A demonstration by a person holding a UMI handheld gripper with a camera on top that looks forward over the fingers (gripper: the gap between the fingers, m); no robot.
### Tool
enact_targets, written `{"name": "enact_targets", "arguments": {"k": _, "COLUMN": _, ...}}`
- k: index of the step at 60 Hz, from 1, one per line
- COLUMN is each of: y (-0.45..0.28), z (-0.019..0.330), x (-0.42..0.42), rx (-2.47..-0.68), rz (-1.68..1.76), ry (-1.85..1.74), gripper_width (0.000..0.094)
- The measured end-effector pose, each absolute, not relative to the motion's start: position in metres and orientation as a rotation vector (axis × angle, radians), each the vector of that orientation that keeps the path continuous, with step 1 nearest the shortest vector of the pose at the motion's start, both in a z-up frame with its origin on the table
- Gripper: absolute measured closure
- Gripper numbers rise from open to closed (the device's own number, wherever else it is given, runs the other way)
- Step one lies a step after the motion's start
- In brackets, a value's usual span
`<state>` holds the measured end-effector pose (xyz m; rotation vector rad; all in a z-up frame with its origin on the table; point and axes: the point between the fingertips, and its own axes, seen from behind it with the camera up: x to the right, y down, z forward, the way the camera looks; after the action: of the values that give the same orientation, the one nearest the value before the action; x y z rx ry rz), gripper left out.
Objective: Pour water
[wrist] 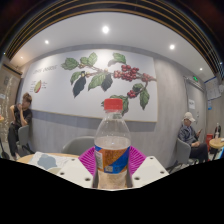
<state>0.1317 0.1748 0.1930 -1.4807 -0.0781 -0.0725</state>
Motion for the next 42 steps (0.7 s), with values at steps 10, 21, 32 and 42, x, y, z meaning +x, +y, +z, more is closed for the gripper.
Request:
{"name": "enact_targets", "arguments": {"k": 10, "y": 0.183, "z": 0.158, "x": 0.14, "rx": -1.533, "rz": -0.067, "ry": -0.069, "gripper_width": 0.0555}}
{"name": "enact_targets", "arguments": {"k": 21, "y": 0.191, "z": 0.141, "x": 0.161, "rx": -1.514, "rz": -0.042, "ry": -0.016, "gripper_width": 0.0548}}
{"name": "enact_targets", "arguments": {"k": 32, "y": 0.191, "z": 0.141, "x": 0.164, "rx": -1.546, "rz": -0.003, "ry": 0.017, "gripper_width": 0.0472}}
{"name": "enact_targets", "arguments": {"k": 42, "y": 0.178, "z": 0.13, "x": 0.163, "rx": -1.665, "rz": 0.013, "ry": -0.007, "gripper_width": 0.0069}}
